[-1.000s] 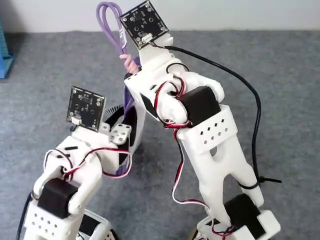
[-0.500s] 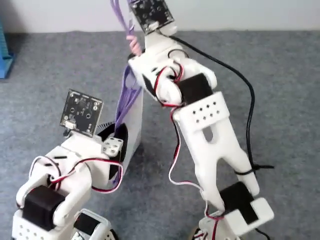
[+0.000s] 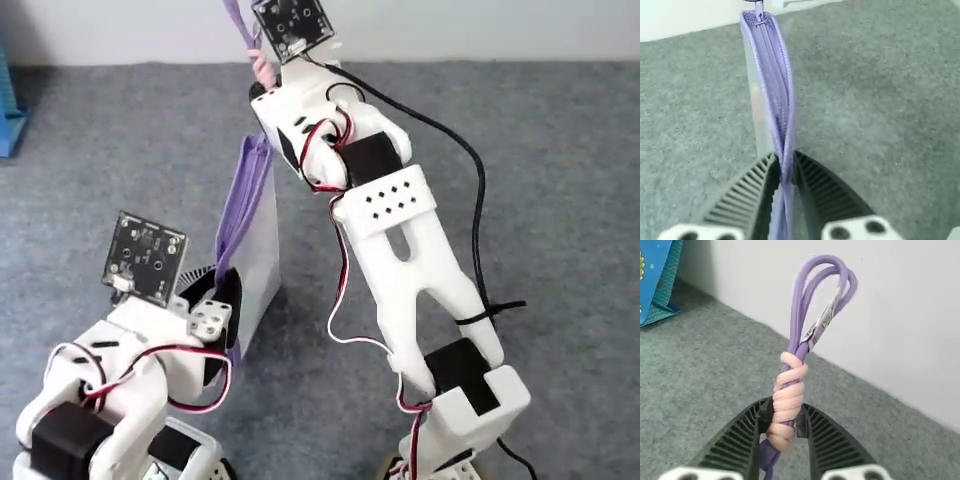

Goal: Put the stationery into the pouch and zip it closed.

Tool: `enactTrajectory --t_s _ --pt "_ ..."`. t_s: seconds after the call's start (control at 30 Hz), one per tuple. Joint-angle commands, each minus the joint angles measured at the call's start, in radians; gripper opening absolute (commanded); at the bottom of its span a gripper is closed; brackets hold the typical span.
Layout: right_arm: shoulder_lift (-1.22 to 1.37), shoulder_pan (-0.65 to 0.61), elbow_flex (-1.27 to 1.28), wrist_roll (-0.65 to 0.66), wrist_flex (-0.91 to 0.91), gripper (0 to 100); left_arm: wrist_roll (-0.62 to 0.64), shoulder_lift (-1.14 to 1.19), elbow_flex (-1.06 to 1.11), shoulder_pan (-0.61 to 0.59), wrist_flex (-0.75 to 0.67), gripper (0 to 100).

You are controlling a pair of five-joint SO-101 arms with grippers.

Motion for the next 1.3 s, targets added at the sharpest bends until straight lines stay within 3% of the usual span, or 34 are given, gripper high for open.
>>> enactTrajectory --t_s 0.0,0.2,0.33,0.5,0.9,1.13,1.27 --pt "0.035 0.082 -0.008 0.015 -0.035 0.7 -0.012 -0.049 0.016 -0.002 0.048 1" --pt "0.010 0.082 -0.008 0.017 -0.024 0.7 -0.012 -0.049 0.016 -0.002 -0.005 3" --pt "-0.021 0.097 -0.005 0.014 0.019 0.7 0.003 -0.051 -0.016 -0.018 -0.012 17" --pt "-0.065 0.133 -0.005 0.009 0.111 0.7 0.058 -0.051 -0.062 -0.166 -0.017 31" --pt "-0.157 0.174 -0.005 0.009 0.398 0.9 0.037 -0.051 -0.064 -0.413 -0.014 31" --pt "-0.206 0.203 -0.005 0.009 0.572 1.6 0.035 -0.051 -0.056 -0.640 -0.012 31" --pt "-0.254 0.217 -0.005 0.008 0.664 14.0 0.034 -0.051 -0.056 -0.740 -0.008 31"
